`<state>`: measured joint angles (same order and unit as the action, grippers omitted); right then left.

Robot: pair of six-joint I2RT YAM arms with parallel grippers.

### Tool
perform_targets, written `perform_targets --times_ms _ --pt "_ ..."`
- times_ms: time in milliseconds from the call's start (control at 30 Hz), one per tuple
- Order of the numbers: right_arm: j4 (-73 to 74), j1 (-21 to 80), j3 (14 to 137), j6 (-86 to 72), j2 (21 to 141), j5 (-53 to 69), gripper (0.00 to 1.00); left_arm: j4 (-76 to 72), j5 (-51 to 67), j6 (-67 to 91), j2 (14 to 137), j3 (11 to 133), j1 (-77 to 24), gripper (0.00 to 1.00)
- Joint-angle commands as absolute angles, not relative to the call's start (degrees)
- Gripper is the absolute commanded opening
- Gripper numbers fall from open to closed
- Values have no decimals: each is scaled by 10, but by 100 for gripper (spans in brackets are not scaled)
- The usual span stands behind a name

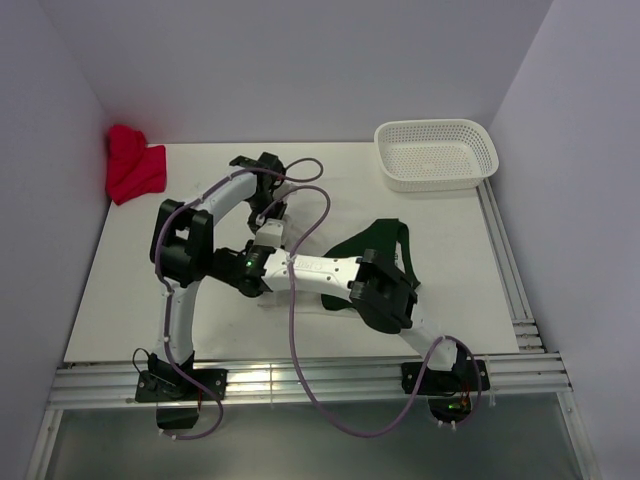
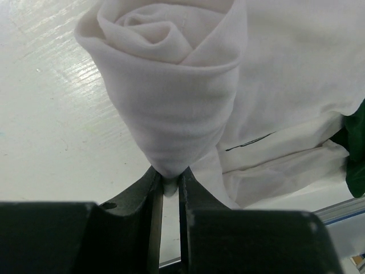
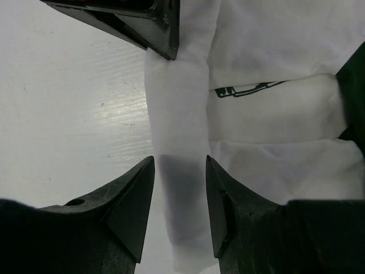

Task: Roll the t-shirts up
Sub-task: Roll the tshirt

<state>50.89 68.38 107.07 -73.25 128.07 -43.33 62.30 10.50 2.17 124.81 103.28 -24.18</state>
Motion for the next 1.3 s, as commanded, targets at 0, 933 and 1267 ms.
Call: perform_targets --times_ms 0,933,1267 --pt "551 686 1107 -720 1288 -477 48 652 80 18 1264 1073 -255 13" --pt "236 654 818 -718 1170 -327 26 671 110 -18 1275 1128 -266 52" --pt "-216 589 531 -779 1072 -165 25 700 291 -61 1242 1173 -174 69"
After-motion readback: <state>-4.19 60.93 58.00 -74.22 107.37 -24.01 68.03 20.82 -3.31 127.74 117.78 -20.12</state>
